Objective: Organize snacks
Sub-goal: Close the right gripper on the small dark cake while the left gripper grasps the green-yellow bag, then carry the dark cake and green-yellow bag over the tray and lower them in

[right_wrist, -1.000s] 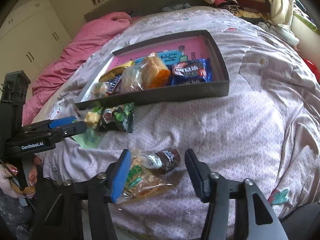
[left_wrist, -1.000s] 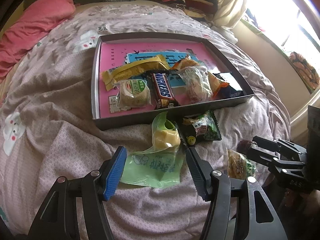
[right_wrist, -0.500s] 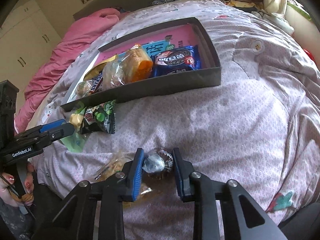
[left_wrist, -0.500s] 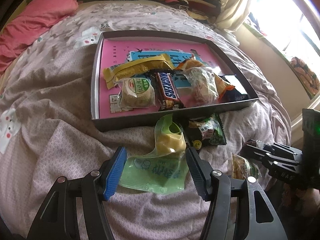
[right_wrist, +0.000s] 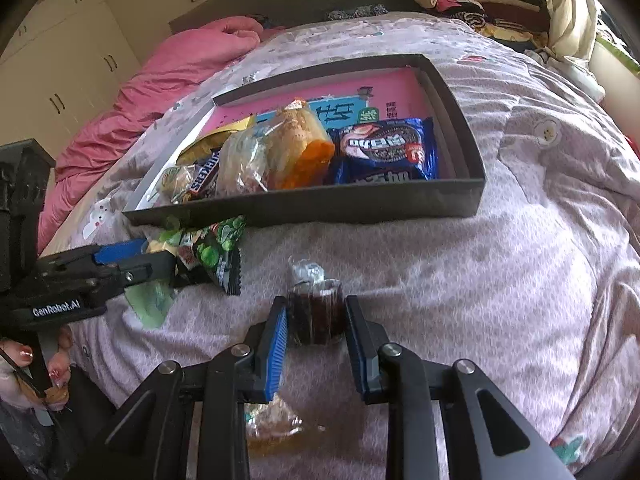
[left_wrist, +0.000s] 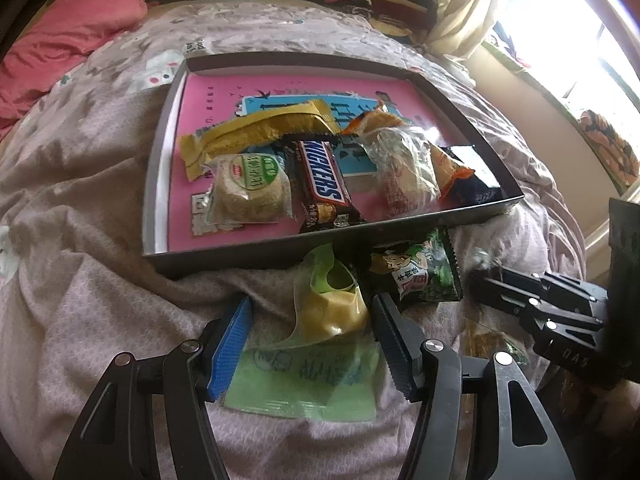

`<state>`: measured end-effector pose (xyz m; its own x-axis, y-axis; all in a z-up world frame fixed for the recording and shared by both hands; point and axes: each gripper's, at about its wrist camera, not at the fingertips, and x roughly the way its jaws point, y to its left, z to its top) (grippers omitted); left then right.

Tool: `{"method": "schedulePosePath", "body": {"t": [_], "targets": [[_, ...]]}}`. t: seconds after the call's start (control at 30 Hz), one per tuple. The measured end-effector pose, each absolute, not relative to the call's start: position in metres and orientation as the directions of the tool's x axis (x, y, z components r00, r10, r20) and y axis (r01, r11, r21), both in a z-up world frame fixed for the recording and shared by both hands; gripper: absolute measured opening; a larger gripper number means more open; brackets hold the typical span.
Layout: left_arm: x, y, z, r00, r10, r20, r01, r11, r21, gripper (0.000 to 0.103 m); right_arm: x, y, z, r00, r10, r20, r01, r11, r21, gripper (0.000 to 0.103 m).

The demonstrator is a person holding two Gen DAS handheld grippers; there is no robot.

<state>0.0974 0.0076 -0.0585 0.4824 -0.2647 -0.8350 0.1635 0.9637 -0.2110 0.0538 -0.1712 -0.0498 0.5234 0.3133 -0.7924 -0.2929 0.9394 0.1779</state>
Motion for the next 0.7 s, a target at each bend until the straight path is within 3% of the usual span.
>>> {"method": "schedulePosePath", "body": {"t": [0.2, 0.23, 0.27, 0.33, 0.6, 0.7], "targets": [[0.099, 0.010, -0.063, 0.479, -0.282, -0.831, 0.160, 0.959, -0.234, 0.063, 0.064, -0.167, -0.053, 0.526, 0.316, -0.789, -0.309, 0.936, 0.169, 0.028], [0.099, 0.010, -0.063, 0.478, -0.287, -0.830, 0.160, 0.958, -0.239, 0.059, 0.066, -0.166, -0.054, 0.526, 0.313, -0.790, -0.311, 0.936, 0.164, 0.028], [0.099, 0.011, -0.063, 0.472, -0.307, -0.827, 0.164, 0.952, -0.259, 0.047, 0.067, -0.164, -0.055, 0.528, 0.313, -0.789, -0.313, 0.936, 0.161, 0.028], [0.098, 0.013, -0.063, 0.461, -0.348, -0.816, 0.169, 0.937, -0.305, 0.039, 0.069, -0.163, -0.055, 0.534, 0.314, -0.785, -0.319, 0.935, 0.158, 0.028], [0.095, 0.033, -0.066, 0.430, -0.453, -0.781, 0.114, 0.885, -0.451, 0.034, 0.068, -0.167, -0.053, 0.538, 0.325, -0.777, -0.316, 0.933, 0.171, 0.028], [0.090, 0.038, -0.064, 0.430, -0.450, -0.783, 0.101, 0.885, -0.454, 0.033, 0.067, -0.168, -0.052, 0.540, 0.324, -0.777, -0.316, 0.933, 0.169, 0.028]]}}
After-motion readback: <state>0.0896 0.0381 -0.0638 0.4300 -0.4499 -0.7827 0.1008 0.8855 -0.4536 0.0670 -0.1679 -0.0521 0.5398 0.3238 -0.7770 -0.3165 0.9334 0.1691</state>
